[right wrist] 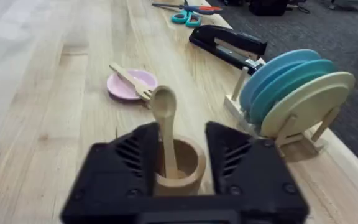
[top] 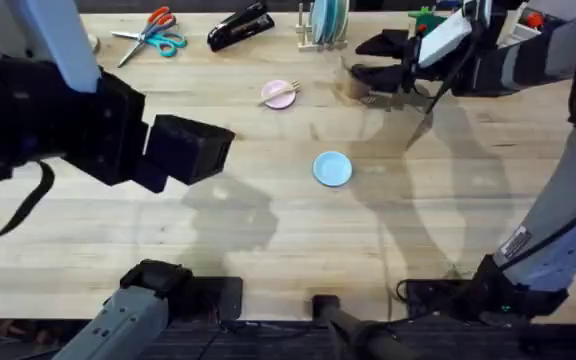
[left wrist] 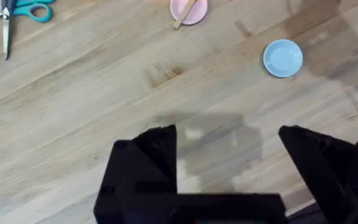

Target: Pick up a utensil and set it on the pink plate, then put the other utensil in the container.

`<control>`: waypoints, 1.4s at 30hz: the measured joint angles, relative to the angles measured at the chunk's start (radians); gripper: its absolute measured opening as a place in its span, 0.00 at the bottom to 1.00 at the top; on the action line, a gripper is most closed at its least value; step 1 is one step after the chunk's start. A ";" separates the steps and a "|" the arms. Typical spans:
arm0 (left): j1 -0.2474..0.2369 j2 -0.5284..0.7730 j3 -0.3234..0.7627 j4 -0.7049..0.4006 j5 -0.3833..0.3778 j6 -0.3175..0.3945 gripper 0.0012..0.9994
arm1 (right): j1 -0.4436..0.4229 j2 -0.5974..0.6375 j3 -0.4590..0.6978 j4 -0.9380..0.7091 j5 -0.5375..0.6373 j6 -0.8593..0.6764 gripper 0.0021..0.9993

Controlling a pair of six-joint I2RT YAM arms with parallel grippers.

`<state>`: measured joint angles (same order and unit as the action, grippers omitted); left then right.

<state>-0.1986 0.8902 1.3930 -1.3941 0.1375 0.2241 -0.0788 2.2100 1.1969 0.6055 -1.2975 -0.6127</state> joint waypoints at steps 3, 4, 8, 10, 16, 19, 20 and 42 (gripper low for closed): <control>0.000 0.000 0.000 0.001 0.000 0.000 0.99 | -0.001 0.000 0.000 -0.001 0.000 0.032 0.67; 0.000 0.000 0.000 0.003 0.000 0.000 0.99 | -0.002 0.000 0.000 -0.001 0.001 0.040 0.81; 0.000 0.000 0.000 0.012 0.000 0.000 0.99 | -0.009 0.000 0.000 0.008 0.000 0.085 0.99; 0.000 0.000 0.000 0.014 0.000 0.000 0.99 | -0.014 0.000 0.000 0.008 0.000 0.117 0.99; 0.000 0.000 0.000 0.014 0.000 0.000 0.99 | -0.018 -0.008 0.000 0.007 0.001 0.186 0.99; 0.000 0.000 0.000 0.014 0.000 0.000 0.99 | -0.018 -0.045 0.000 -0.003 0.001 0.228 0.99; 0.000 0.000 0.000 0.014 0.000 0.000 0.99 | -0.018 -0.066 0.000 -0.015 0.001 0.248 0.99; 0.000 0.000 0.000 0.014 0.000 0.000 0.99 | 0.087 -0.700 0.002 -1.192 0.496 0.143 0.99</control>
<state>-0.1986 0.8902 1.3930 -1.3804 0.1375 0.2241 0.0079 1.5096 1.1992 -0.5862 -0.8016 -0.4695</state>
